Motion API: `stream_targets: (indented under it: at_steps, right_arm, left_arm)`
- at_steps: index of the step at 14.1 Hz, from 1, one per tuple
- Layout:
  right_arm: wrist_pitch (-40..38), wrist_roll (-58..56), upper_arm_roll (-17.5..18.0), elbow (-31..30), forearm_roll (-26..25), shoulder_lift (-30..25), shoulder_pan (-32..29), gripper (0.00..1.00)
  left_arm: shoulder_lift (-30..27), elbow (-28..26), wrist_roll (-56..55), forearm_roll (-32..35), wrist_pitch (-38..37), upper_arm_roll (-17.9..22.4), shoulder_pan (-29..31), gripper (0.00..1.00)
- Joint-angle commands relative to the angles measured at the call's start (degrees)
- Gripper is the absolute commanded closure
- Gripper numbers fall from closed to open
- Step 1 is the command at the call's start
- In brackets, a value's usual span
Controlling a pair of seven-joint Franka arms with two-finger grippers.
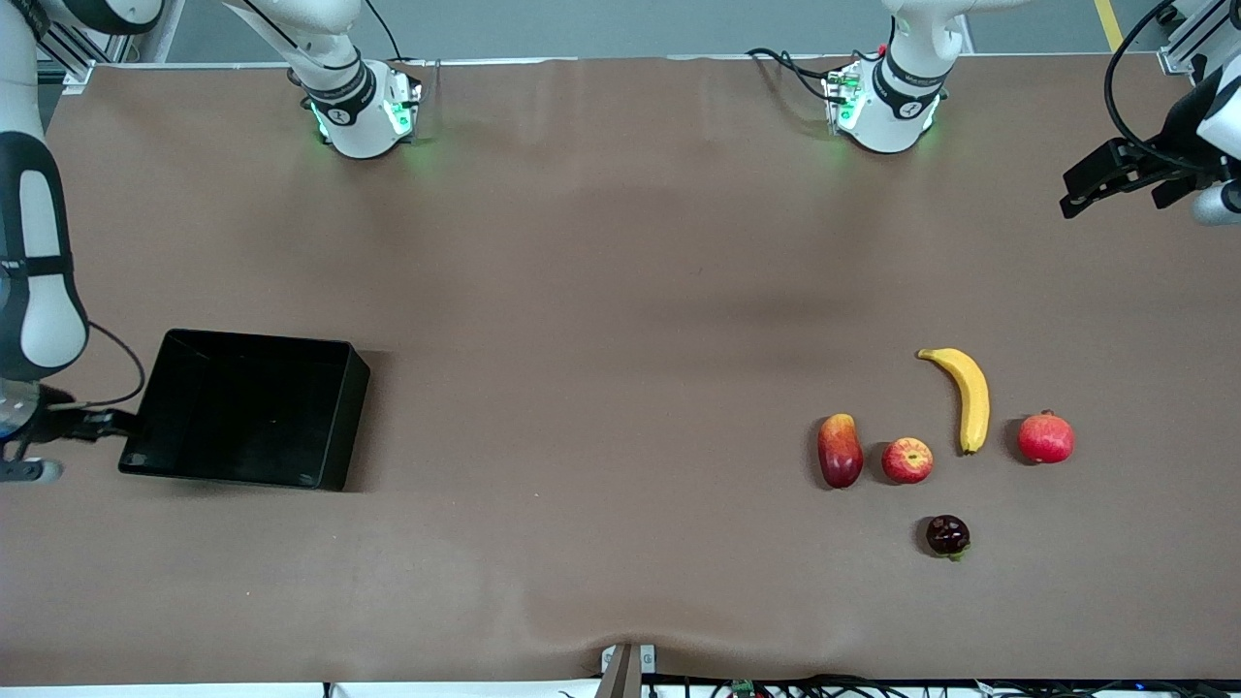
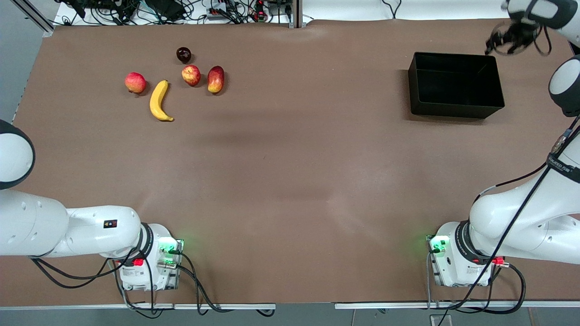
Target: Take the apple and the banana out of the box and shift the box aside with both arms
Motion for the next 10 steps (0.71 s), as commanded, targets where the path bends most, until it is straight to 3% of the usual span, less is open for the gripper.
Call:
stream_targets:
  at_steps: [1, 6, 10]
  right_arm:
    - [-4.6, 0.9, -0.2, 0.4, -0.9, -6.7, 5.7, 0.00]
    - [-18.1, 17.0, -0.3, -1.3, -1.0, -17.8, 14.6, 0.00]
    - [-26.5, 25.3, -0.2, -5.8, -0.9, -28.1, 17.1, 0.00]
  left_arm:
    - [-5.2, -8.0, 0.5, 0.1, 5.1, -0.3, 0.1, 0.00]
    - [-5.3, -7.8, 0.9, 0.0, 5.4, -0.1, 0.2, 0.00]
    - [-5.0, -6.8, 0.7, 0.0, 5.4, -0.2, 0.0, 0.00]
